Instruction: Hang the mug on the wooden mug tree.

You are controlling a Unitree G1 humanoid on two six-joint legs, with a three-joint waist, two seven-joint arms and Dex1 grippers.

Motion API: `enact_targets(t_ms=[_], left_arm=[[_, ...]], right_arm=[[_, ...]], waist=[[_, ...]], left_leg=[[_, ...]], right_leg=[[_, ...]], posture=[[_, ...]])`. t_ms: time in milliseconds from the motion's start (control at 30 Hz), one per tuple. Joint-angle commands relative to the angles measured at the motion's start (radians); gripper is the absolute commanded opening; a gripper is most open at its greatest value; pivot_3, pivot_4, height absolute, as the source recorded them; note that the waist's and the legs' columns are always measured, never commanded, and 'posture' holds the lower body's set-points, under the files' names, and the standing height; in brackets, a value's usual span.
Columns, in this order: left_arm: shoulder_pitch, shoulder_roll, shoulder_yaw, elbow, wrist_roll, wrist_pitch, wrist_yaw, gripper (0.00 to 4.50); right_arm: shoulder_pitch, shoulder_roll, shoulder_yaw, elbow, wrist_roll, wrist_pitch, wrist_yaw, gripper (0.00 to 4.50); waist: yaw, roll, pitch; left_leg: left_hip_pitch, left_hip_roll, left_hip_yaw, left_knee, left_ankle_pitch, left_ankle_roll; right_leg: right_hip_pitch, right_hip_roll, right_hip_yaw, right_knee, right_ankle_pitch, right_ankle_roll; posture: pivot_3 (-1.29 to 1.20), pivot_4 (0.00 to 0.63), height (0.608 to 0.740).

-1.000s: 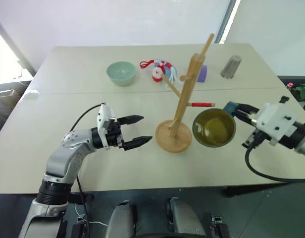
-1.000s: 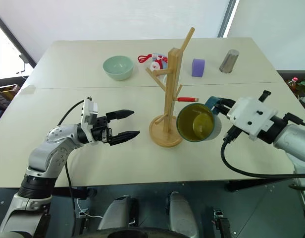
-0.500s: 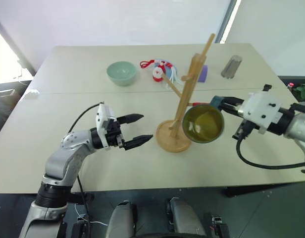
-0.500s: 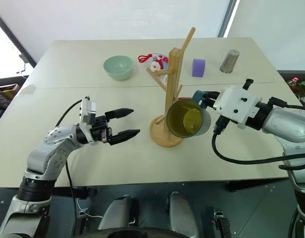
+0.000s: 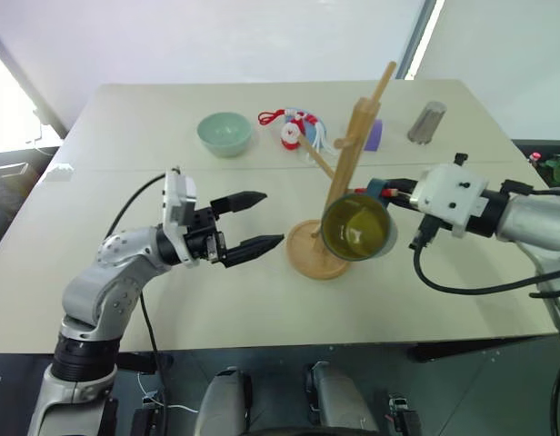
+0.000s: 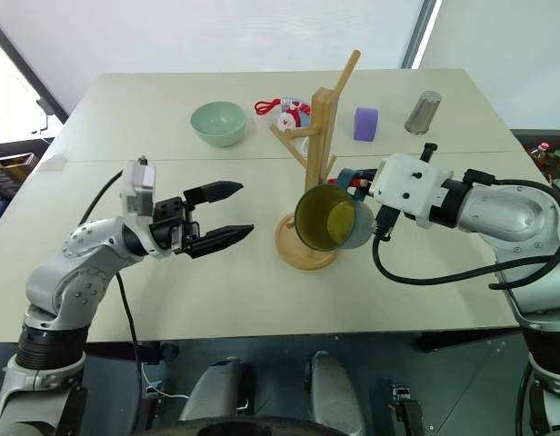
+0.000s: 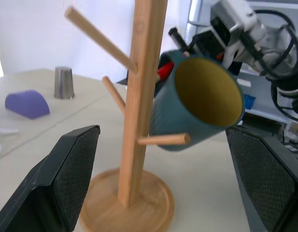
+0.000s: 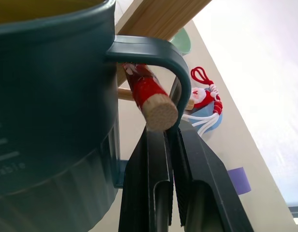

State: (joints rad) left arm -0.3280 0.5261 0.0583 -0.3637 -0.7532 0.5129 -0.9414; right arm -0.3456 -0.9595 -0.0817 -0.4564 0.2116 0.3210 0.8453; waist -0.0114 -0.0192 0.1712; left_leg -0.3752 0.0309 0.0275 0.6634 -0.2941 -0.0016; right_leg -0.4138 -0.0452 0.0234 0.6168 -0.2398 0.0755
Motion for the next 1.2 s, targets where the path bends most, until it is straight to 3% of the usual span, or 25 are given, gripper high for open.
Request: enact_targets(t_ms=[33, 100, 200, 467, 667, 800, 933, 1200], left_arm=[[-0.012, 0.008, 0.017, -0.035, -0.017, -0.002, 0.005, 4.50], [-0.012, 0.009, 0.016, -0.035, -0.017, -0.002, 0.006, 4.50], [-0.014, 0.009, 0.009, -0.030, -0.010, -0.006, 0.004, 4.50], [0.002, -0.003, 0.017, 0.035, 0.013, -0.015, 0.021, 4.50], [0.040, -0.013, 0.041, 0.169, 0.138, -0.088, 0.112, 4.50], [0.060, -0.059, 0.054, 0.280, 0.272, -0.194, 0.252, 4.50], [0.078, -0.112, 0.079, 0.357, 0.352, -0.261, 0.371, 4.50], [0.134, -0.141, 0.086, 0.349, 0.380, -0.289, 0.416, 4.50]], right_arm=[[-0.034, 0.006, -0.020, -0.011, 0.015, 0.005, 0.002, 0.33], [-0.041, 0.008, -0.024, -0.013, 0.012, 0.005, 0.000, 0.93], [-0.045, 0.002, -0.033, -0.019, -0.013, -0.013, -0.011, 2.39], [0.050, 0.003, -0.223, -0.078, 0.084, 0.099, -0.013, 2.39], [0.240, 0.187, -0.409, -0.055, 0.227, 0.181, -0.094, 2.39], [0.345, 0.365, -0.384, 0.044, 0.162, 0.044, -0.200, 2.39], [0.346, 0.514, -0.358, 0.165, 0.105, -0.108, -0.308, 2.39], [0.307, 0.583, -0.290, 0.327, 0.093, -0.242, -0.336, 2.39]], waist=[[0.000, 0.000, 0.000], [0.000, 0.000, 0.000], [0.000, 0.000, 0.000], [0.003, 0.000, 0.000], [0.001, -0.002, -0.001], [0.000, -0.002, -0.001], [-0.004, -0.001, -0.001], [-0.002, -0.001, -0.001]], left_leg=[[0.000, 0.000, 0.000, 0.000, 0.000, 0.000], [0.000, 0.000, 0.000, 0.000, 0.000, 0.000], [0.000, 0.000, 0.000, 0.000, 0.000, 0.000], [0.000, 0.000, 0.000, 0.000, 0.000, 0.000], [0.000, 0.000, 0.000, 0.000, 0.000, 0.000], [0.002, 0.000, 0.000, 0.000, 0.000, 0.000], [0.002, 0.000, 0.001, 0.000, 0.000, 0.000], [0.002, 0.001, 0.000, 0.000, 0.000, 0.000]], right_leg=[[0.000, 0.000, 0.000, 0.000, 0.000, 0.000], [0.000, 0.000, 0.000, 0.000, 0.000, 0.000], [0.000, 0.000, 0.000, 0.000, 0.000, 0.000], [0.000, 0.000, 0.000, 0.000, 0.000, 0.000], [0.001, 0.000, 0.000, 0.000, 0.000, 0.000], [0.002, 0.001, 0.000, 0.000, 0.000, 0.000], [0.001, 0.000, 0.001, 0.001, 0.000, 0.000], [0.001, 0.000, 0.001, 0.002, 0.000, 0.000]], posture=[[0.00, 0.150, 0.740], [0.00, 0.150, 0.740], [0.00, 0.150, 0.740], [0.00, 0.150, 0.740], [0.00, 0.150, 0.740], [0.00, 0.150, 0.740], [0.00, 0.150, 0.740], [0.00, 0.150, 0.740]])
